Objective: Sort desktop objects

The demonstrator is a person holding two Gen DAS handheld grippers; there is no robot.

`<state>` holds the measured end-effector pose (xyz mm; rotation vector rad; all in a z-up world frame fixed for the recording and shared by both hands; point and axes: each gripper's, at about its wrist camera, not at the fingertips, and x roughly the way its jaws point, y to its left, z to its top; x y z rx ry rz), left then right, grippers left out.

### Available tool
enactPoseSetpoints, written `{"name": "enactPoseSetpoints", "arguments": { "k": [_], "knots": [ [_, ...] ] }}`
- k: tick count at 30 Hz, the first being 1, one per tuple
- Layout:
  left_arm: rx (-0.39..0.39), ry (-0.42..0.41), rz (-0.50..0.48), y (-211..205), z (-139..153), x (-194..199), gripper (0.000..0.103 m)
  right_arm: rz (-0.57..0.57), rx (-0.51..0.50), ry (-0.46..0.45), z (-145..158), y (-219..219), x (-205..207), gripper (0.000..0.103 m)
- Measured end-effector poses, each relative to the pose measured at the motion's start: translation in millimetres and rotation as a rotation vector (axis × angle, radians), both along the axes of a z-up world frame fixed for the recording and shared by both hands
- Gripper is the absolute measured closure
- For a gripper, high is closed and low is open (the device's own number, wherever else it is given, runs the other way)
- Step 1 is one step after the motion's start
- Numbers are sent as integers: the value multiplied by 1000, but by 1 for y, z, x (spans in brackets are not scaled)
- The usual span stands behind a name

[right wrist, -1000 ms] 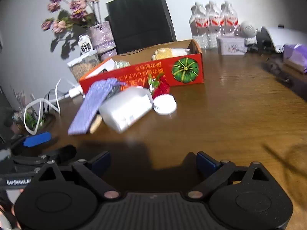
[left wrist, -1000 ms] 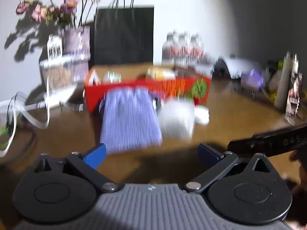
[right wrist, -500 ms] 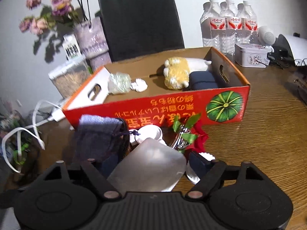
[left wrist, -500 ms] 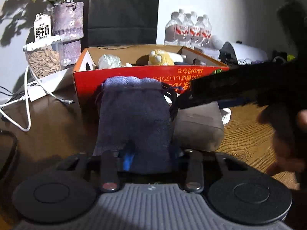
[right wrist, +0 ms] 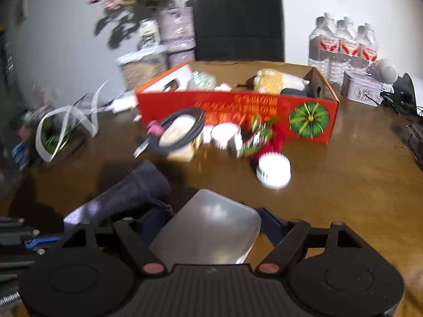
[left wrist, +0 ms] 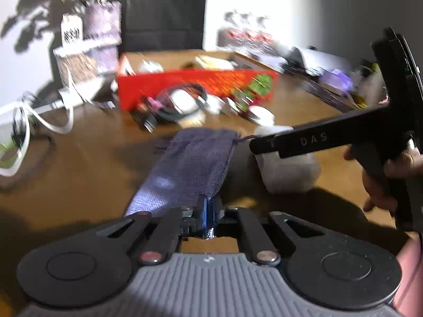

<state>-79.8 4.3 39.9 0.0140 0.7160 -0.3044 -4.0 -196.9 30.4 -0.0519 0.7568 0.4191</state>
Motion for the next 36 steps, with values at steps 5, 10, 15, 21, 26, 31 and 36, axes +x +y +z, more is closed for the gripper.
{"name": "enactPoseSetpoints", "arguments": {
  "k": [5, 10, 15, 21, 26, 31, 36],
  "knots": [
    [-169, -9, 55, 22, 15, -15, 98, -20, -50, -46, 4, -22, -36, 25],
    [-227, -104, 165, 50, 53, 0, 98, -53, 20, -92, 15, -29, -52, 23],
    [-157, -134, 295, 66, 60, 0, 98, -80, -16, -134, 20, -15, -66, 21],
    [-34, -127, 298, 64, 43, -9, 98, 180, 49, -127, 16, 41, -73, 43],
    [-45, -95, 262, 62, 31, -7, 98, 230, -13, -84, -10, 94, -48, 61],
    [-7, -74, 237, 58, 22, -7, 98, 243, 18, -67, -20, 104, -45, 92],
    [-38, -28, 173, 34, 9, -2, 98, 80, -17, -89, -20, 70, -36, 97]
  ]
}}
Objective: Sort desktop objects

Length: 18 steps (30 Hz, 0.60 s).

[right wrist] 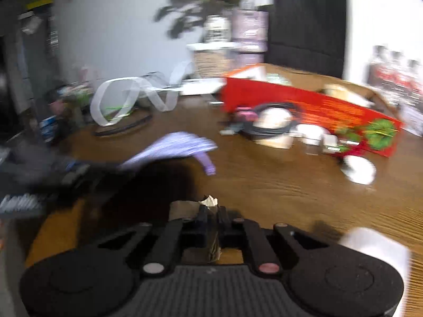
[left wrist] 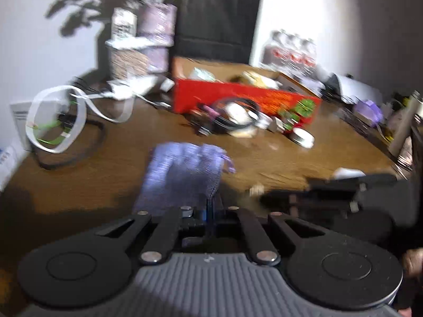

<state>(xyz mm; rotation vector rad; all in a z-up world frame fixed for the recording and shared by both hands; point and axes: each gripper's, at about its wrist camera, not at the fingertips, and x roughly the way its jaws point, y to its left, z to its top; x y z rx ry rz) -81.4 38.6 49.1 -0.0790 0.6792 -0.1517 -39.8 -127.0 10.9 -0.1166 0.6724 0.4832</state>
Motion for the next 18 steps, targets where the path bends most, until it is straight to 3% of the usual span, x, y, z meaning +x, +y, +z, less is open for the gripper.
{"name": "enactPoseSetpoints", "arguments": {
  "k": [2, 5, 7, 8, 9, 11, 12, 15, 18],
  "knots": [
    [-4, 9, -38, -16, -7, 0, 96, -71, 4, 2, 1, -24, 7, 101],
    [-11, 30, -101, -40, -17, 2, 95, -156, -30, -13, 0, -52, 15, 97],
    [-35, 22, -125, -47, -18, 2, 69, -180, -38, -15, 1, -66, 17, 96],
    [-60, 10, -144, -47, -16, 0, 34, -184, -21, -1, 2, -73, 20, 95],
    [-82, -25, -164, -44, -12, -3, 16, -189, 9, 14, 4, -80, 20, 89],
    [-67, -98, -127, -35, -2, -7, 8, -180, 56, 26, 7, -88, 17, 83],
    [-50, -101, -99, -31, 0, -4, 4, -168, 76, 24, 9, -89, 14, 75],
    [-29, -18, -6, -16, -9, 24, 4, -141, 74, 14, 8, -80, 10, 61],
    [-14, 67, 14, -17, -25, 47, 4, -162, 21, -1, 1, -69, 13, 61]
  ]
}}
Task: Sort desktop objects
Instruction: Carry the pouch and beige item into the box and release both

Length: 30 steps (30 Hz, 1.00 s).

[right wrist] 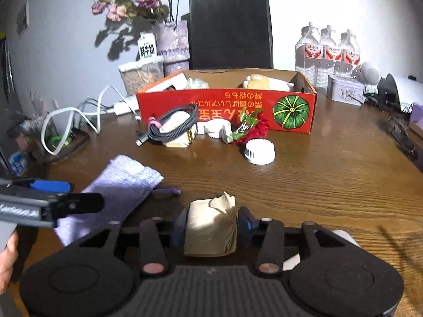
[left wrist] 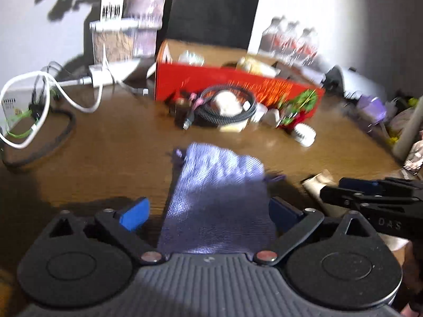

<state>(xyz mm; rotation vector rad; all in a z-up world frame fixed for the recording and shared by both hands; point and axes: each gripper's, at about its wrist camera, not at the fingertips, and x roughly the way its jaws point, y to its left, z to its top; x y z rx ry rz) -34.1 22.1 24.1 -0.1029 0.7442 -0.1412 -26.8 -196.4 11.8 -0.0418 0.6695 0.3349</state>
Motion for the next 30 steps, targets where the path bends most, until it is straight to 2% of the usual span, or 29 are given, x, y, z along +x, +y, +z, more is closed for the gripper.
{"name": "enactPoseSetpoints", "arguments": {
  "k": [5, 7, 8, 10, 12, 13, 14, 15, 19, 26, 30],
  "knots": [
    [107, -19, -8, -19, -8, 3, 0, -16, -7, -11, -5, 4, 1, 62],
    [130, -29, -6, -23, -9, 0, 1, -18, -12, -17, -5, 5, 0, 69],
    [133, -36, -4, -25, -9, -1, 7, -16, -13, -19, -5, 6, -1, 70],
    [135, -56, -5, -27, -6, -8, 26, -4, -21, -27, -5, 9, -4, 83],
    [138, -72, 2, -29, -4, -14, 57, -2, -38, -32, -3, 13, -8, 94],
    [139, -76, 1, -31, -2, -15, 68, -1, -41, -32, -3, 14, -10, 94],
    [143, -80, 3, -33, -1, -18, 87, 0, -34, -29, -2, 15, -13, 94],
    [147, -83, 4, -34, 0, -22, 96, 1, -23, -29, 0, 15, -16, 94],
    [55, -89, -13, -32, 9, -42, 96, 4, -5, -85, 18, 13, -40, 94],
    [55, -195, -10, -30, 39, -93, 96, -31, 59, -176, 43, -12, -99, 94],
    [54, -299, 6, -30, 54, -130, 96, -34, 91, -227, 48, -22, -135, 94]
  ]
}}
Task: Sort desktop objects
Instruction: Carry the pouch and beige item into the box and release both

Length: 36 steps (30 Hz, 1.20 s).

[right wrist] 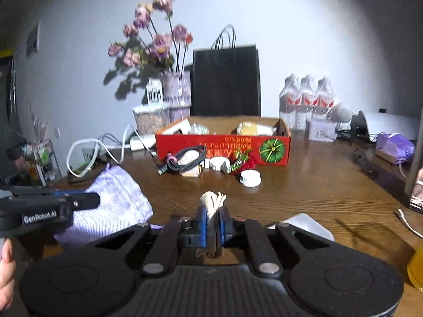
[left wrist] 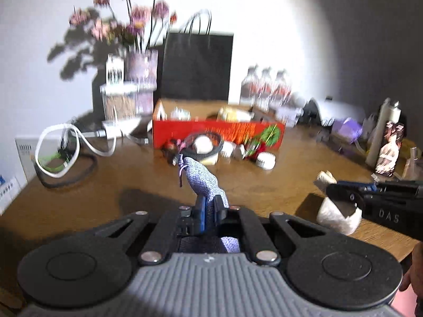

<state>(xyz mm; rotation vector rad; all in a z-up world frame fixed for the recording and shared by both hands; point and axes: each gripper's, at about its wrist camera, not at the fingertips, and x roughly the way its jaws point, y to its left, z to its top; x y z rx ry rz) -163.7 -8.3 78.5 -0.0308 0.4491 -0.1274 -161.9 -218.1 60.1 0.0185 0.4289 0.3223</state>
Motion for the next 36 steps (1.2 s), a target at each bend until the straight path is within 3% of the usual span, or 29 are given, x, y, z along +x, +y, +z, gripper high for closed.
{"name": "enactPoseSetpoints", "arguments": {
  "k": [5, 9, 14, 17, 24, 26, 32, 34, 36],
  "knots": [
    [-54, -26, -44, -5, 10, -27, 96, -15, 27, -49, 3, -2, -29, 94],
    [-20, -80, -51, -8, 16, -32, 96, -29, 38, -76, 8, -4, -26, 94],
    [-47, -49, -18, 5, 17, -3, 96, -50, 41, -88, 18, -3, 3, 94],
    [-54, -84, -9, 13, 22, 25, 96, -45, 67, -98, 27, -4, 34, 94],
    [-67, -89, -30, 19, 50, 126, 96, -13, 113, -23, 60, 9, 142, 94],
    [-24, -112, -5, 16, 59, 160, 96, -14, 118, -4, 70, 15, 179, 94],
    [-1, -38, 17, 15, 70, 279, 96, -51, 32, 83, 83, 44, 305, 94],
    [53, -24, 30, 9, 66, 316, 96, -78, -44, 95, 81, 60, 343, 94],
    [47, 37, 56, 8, 56, 353, 96, -94, -75, 164, 74, 73, 383, 94]
  ]
}}
